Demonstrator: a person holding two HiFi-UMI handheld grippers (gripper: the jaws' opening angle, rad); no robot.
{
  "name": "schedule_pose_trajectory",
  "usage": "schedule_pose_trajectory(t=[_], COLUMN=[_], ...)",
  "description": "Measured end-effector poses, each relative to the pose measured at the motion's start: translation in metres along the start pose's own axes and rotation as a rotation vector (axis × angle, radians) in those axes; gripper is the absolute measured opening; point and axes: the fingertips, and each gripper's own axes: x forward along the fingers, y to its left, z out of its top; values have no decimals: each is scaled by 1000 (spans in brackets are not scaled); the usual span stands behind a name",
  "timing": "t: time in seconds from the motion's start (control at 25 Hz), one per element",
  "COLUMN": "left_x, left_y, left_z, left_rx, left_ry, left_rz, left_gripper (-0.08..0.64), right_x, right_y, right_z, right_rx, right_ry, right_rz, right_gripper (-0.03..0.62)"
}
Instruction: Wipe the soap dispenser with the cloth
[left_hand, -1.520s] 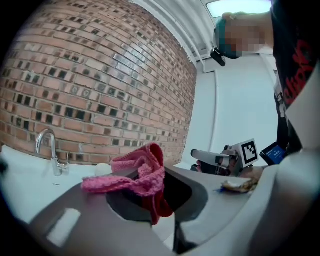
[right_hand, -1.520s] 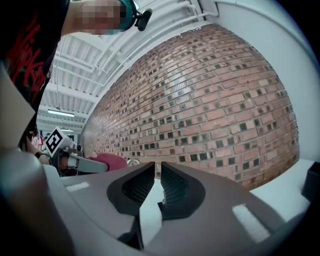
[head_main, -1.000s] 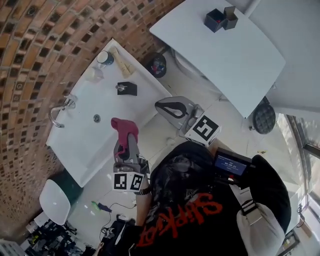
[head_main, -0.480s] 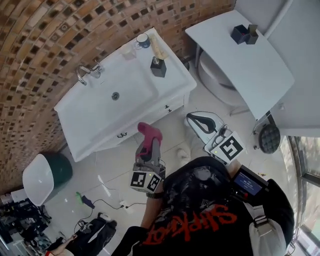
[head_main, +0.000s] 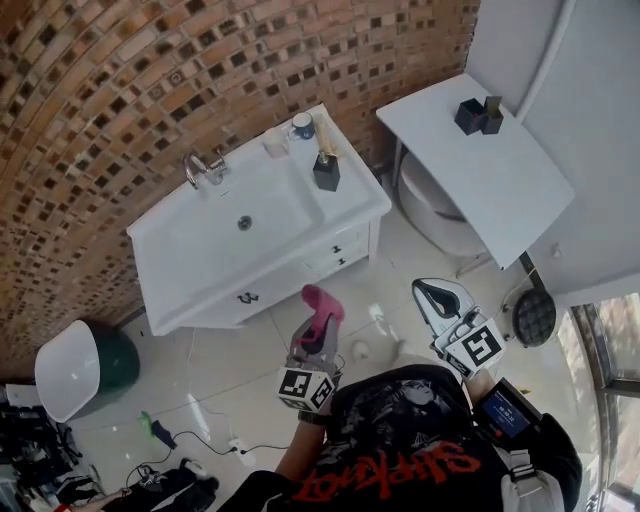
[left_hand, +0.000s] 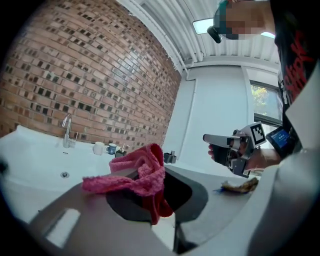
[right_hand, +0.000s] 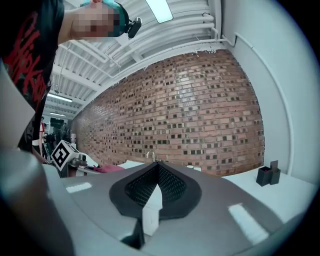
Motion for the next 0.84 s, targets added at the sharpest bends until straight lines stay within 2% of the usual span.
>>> schedule_pose_trajectory(t=[0.24, 0.36, 0.64, 0.84], left_x=[16, 30, 32, 40], left_y=[-49, -83, -152, -182], left_z=[21, 18, -1, 2], left_rx=[44, 70, 60, 64], left_ry=[-18, -5, 21, -6], left_rz=[-15, -27, 47, 47], left_gripper=[46, 46, 46, 46], right_x=[-48, -81, -137, -149], right_y=[-12, -25, -45, -56], right_z=[12, 2, -28, -27], right_rx=[-28, -22, 80, 81], right_ry=[-42, -36, -45, -75], right_rz=[25, 29, 100, 140], right_gripper=[0, 0, 0, 0])
